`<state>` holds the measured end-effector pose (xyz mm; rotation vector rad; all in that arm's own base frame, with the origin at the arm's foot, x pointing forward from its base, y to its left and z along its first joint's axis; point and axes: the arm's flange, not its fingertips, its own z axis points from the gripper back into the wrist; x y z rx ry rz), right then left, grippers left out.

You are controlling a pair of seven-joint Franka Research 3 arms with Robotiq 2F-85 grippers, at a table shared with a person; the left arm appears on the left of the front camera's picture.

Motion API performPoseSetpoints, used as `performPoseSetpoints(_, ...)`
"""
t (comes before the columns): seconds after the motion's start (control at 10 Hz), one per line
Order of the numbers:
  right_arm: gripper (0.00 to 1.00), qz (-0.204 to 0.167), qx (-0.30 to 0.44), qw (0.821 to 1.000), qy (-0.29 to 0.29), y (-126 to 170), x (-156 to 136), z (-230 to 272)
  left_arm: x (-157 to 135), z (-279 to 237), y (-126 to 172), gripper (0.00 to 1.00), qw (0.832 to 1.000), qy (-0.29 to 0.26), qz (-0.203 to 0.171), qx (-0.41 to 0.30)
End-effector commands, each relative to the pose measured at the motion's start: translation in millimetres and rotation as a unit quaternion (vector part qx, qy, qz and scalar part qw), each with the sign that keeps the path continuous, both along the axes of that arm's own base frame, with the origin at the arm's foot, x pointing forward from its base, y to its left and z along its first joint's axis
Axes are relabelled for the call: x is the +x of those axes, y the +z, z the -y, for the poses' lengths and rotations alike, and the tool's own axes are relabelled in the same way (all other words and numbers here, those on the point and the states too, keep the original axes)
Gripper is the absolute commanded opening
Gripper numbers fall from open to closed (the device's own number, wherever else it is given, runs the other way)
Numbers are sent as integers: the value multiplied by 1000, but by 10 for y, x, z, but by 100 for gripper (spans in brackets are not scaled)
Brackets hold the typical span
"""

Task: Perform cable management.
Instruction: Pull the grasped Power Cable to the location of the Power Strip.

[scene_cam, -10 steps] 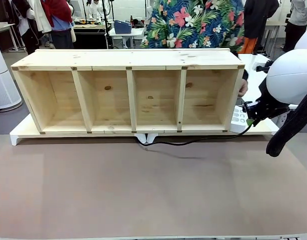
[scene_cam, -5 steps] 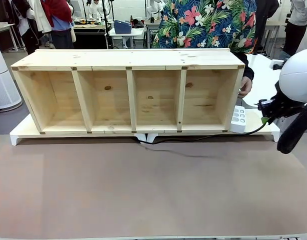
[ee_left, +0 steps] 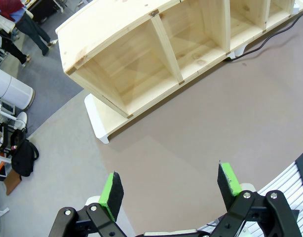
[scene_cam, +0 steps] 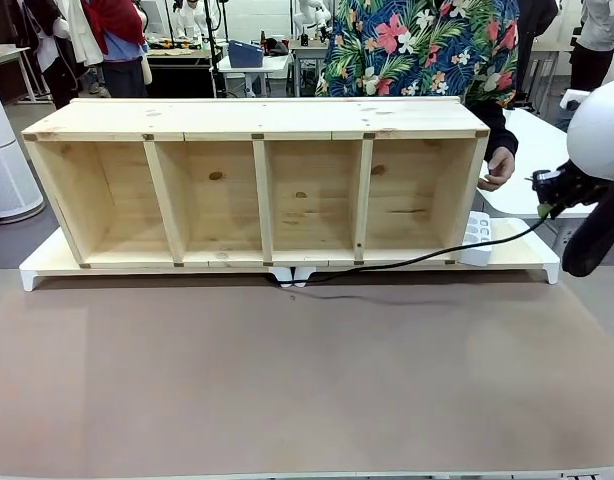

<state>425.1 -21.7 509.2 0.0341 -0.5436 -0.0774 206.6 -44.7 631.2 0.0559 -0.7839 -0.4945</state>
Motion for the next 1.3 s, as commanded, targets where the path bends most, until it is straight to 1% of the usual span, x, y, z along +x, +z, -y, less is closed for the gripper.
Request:
performPoseSetpoints(0.0, 14, 28, -6, 1000, 7, 15, 219, 3, -5, -6, -2, 100, 1000, 2, 0, -3)
performPoseSetpoints(0.2, 14, 48, -1, 999, 15, 37, 358, -68, -5, -6, -2, 100, 1000, 2, 0, -3)
performPoseSetpoints(0.7, 14, 64, -2, 998, 8, -30, 775, -36, -5, -6, -2, 100, 1000, 2, 0, -3)
performPoseSetpoints(0.8, 14, 70, -1, 997, 14, -39, 825, -8, -5, -6, -2, 100, 1000, 2, 0, -3)
performPoseSetpoints(1.0, 14, 92, 7, 995, 27, -58, 906, 21, -5, -6, -2, 100, 1000, 2, 0, -3)
performPoseSetpoints(1.2, 14, 96, 12, 995, 35, -103, 917, 35, -5, -6, -2, 100, 1000, 2, 0, -3)
